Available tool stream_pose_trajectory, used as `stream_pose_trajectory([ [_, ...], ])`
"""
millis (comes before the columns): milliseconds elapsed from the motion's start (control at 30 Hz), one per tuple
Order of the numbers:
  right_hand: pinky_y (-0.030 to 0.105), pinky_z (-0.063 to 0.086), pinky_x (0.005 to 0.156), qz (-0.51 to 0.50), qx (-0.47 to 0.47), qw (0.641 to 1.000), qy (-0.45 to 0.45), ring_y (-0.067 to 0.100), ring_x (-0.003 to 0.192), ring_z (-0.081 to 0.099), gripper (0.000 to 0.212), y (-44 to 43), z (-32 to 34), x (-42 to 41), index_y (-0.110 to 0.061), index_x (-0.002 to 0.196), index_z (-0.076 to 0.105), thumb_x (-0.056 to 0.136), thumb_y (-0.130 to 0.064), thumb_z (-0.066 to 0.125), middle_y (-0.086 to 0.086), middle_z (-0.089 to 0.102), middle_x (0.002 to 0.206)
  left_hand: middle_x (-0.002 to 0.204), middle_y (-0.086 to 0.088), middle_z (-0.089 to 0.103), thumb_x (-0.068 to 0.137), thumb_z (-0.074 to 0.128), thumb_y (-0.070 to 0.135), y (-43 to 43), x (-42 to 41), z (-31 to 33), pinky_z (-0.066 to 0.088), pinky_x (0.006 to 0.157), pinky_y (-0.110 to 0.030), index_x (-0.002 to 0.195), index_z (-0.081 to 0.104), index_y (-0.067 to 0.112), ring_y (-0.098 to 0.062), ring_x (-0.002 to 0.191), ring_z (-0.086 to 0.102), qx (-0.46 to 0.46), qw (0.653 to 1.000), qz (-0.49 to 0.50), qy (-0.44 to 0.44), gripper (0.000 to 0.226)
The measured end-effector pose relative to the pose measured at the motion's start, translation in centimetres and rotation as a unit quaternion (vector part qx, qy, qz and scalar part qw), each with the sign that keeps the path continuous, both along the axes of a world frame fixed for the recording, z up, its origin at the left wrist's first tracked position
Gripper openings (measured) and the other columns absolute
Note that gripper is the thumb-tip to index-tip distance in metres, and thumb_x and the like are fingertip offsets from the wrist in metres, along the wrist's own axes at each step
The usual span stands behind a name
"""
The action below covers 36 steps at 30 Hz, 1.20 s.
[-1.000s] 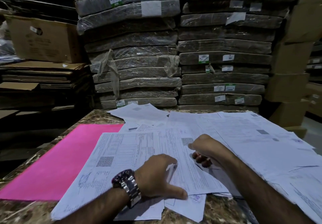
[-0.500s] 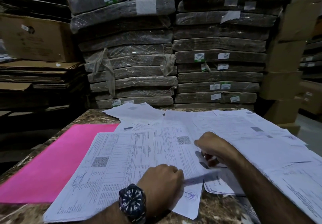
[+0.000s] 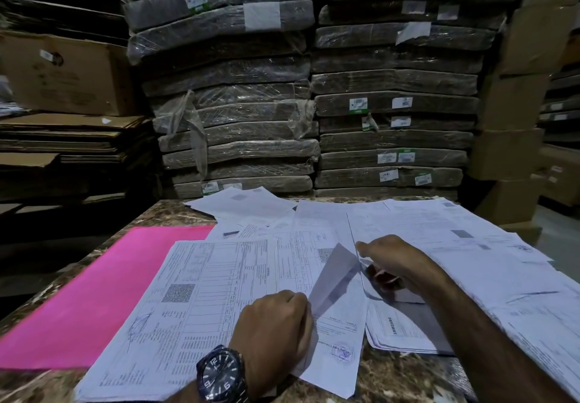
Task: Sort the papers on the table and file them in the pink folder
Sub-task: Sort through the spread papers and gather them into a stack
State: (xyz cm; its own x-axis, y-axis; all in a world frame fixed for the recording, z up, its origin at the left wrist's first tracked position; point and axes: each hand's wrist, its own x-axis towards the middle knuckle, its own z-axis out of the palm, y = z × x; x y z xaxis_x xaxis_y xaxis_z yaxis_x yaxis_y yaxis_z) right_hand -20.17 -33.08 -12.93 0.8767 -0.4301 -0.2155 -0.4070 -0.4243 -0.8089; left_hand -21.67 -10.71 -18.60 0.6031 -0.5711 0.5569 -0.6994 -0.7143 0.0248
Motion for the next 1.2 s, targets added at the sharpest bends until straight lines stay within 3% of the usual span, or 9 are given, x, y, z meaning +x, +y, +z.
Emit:
stream_pose_trajectory([
  [133, 0.029, 0.045, 0.061, 0.007, -0.007, 0.999, -0.038, 0.02, 0.057, 0.058, 0.037, 0.7, -0.4, 0.3, 0.0, 0.089, 0.068, 0.094, -0.033, 0.051, 0.011, 0.067, 0.071, 0.049, 0.006, 0.046, 0.08, 0.046, 0.036, 0.3, -0.2, 0.1, 0.027, 0.034, -0.021, 0.057, 0.041, 0.024, -0.011, 0.036, 0.043, -0.036, 0.999, 0.012, -0.029, 0.026],
  [333, 0.027, 0.053, 0.053, 0.016, 0.155, 0.988, -0.011, 0.024, 0.062, 0.064, 0.07, 0.9, -0.2, 0.8, 0.001, 0.103, 0.062, 0.085, -0.066, 0.051, 0.018, 0.074, 0.084, 0.054, 0.009, 0.051, 0.08, 0.05, 0.033, 0.1, -0.3, -0.3, 0.029, 0.035, -0.019, 0.061, 0.051, 0.023, -0.009, 0.042, 0.046, -0.024, 0.997, -0.032, -0.063, 0.021],
  [467, 0.028, 0.05, 0.055, 0.024, 0.149, 0.988, -0.017, 0.021, 0.061, 0.06, 0.041, 0.9, -0.2, 1.4, -0.002, 0.116, 0.056, 0.085, -0.022, 0.072, 0.015, 0.066, 0.088, 0.055, 0.011, 0.054, 0.078, 0.049, 0.035, 0.0, -0.2, -0.5, 0.024, 0.038, -0.016, 0.062, 0.054, 0.024, -0.008, 0.042, 0.048, -0.008, 0.997, -0.034, -0.064, 0.02],
  [567, 0.03, 0.053, 0.056, 0.038, 0.153, 0.987, -0.034, 0.022, 0.068, 0.056, 0.065, 0.3, -0.5, 1.7, -0.021, 0.139, 0.044, 0.083, -0.002, 0.07, 0.017, 0.058, 0.118, 0.054, 0.011, 0.054, 0.079, 0.048, 0.036, 0.1, -0.2, -0.5, 0.019, 0.041, -0.014, 0.061, 0.053, 0.025, -0.006, 0.041, 0.047, -0.005, 0.997, -0.038, -0.061, 0.021],
  [733, 0.028, 0.05, 0.058, 0.062, 0.138, 0.988, 0.008, 0.022, 0.068, 0.057, 0.032, 0.0, -0.9, 1.9, -0.002, 0.114, 0.068, 0.084, 0.008, 0.064, 0.013, 0.063, 0.081, 0.053, 0.01, 0.052, 0.082, 0.049, 0.037, -0.1, -0.1, -0.7, 0.028, 0.036, -0.018, 0.06, 0.05, 0.025, -0.007, 0.041, 0.046, 0.005, 0.997, -0.054, -0.048, 0.026],
  [867, 0.034, 0.055, 0.074, 0.075, 0.12, 0.99, 0.003, 0.03, 0.097, 0.061, 0.031, -0.7, -0.3, 1.7, -0.006, 0.106, 0.072, 0.082, 0.011, 0.063, 0.014, 0.066, 0.101, 0.059, 0.008, 0.057, 0.093, 0.032, 0.06, 0.2, 0.2, -0.7, 0.041, 0.042, -0.025, 0.066, 0.056, 0.023, -0.007, 0.049, 0.052, -0.019, 0.999, -0.047, 0.018, 0.052],
  [933, 0.037, 0.056, 0.079, 0.07, 0.125, 0.99, -0.018, 0.03, 0.094, 0.064, 0.031, -1.5, 0.6, 1.4, -0.007, 0.105, 0.072, 0.082, 0.013, 0.062, 0.014, 0.066, 0.101, 0.067, 0.006, 0.06, 0.087, 0.015, 0.073, 0.3, 0.3, -0.5, 0.046, 0.053, -0.031, 0.073, 0.059, 0.022, -0.008, 0.06, 0.055, -0.051, 0.997, -0.028, 0.043, 0.069],
  [1067, 0.022, 0.054, 0.047, 0.068, 0.151, 0.984, -0.062, 0.023, 0.075, 0.068, 0.031, -3.8, 2.3, 0.1, -0.008, 0.105, 0.07, 0.086, 0.013, 0.057, 0.011, 0.067, 0.097, 0.07, 0.005, 0.06, 0.082, 0.009, 0.077, 0.2, 0.7, 0.0, 0.047, 0.065, -0.034, 0.073, 0.054, 0.019, -0.009, 0.067, 0.056, -0.093, 0.991, -0.007, 0.094, 0.074],
  [1200, 0.01, 0.047, 0.04, 0.075, 0.148, 0.982, -0.091, 0.006, 0.057, 0.063, 0.033, -5.8, 3.4, -0.6, -0.011, 0.113, 0.066, 0.09, 0.011, 0.054, -0.003, 0.066, 0.093, 0.09, 0.009, 0.069, 0.085, 0.02, 0.073, -0.5, 2.0, 1.3, 0.052, 0.077, -0.035, 0.093, 0.062, 0.025, -0.006, 0.084, 0.065, -0.156, 0.966, 0.009, 0.205, 0.064],
])
